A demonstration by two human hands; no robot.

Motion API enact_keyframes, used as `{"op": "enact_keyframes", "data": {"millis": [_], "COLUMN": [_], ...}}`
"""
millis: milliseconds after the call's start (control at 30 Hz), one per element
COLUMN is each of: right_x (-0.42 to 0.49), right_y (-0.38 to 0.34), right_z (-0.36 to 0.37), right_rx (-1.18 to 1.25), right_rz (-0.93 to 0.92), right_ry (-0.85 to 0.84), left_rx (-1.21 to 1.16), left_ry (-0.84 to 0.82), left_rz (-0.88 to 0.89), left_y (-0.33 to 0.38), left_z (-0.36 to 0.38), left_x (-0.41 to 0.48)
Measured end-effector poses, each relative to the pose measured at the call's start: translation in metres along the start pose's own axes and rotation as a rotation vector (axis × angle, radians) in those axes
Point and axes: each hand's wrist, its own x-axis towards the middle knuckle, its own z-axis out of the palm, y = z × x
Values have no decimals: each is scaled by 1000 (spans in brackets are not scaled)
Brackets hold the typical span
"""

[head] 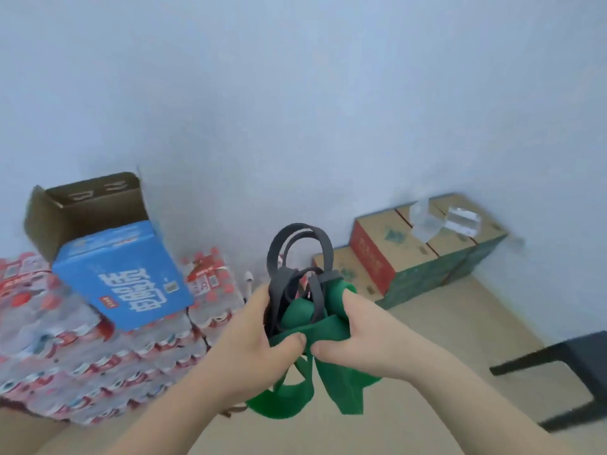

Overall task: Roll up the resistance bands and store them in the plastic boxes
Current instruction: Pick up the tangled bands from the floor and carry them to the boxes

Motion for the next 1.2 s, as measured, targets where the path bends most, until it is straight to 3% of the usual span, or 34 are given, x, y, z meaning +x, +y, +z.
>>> {"op": "enact_keyframes", "data": {"millis": [500, 700, 967, 1200], "right_x": [-6, -12, 21, 83], "right_y": [204, 301, 464, 514], "right_z": [-240, -333, -446, -522], "right_rx": [220, 311, 313, 228], "right_rz": [332, 405, 372, 245], "right_ry": [379, 499, 327, 37], "left_rx": [-4, 37, 24, 9], "left_ry": [-484, -584, -537, -410], "left_rz": [143, 151, 8, -180], "left_y": [120, 168, 190, 191], "left_z": [240, 354, 505, 544], "left_x": [261, 348, 437, 489]}}
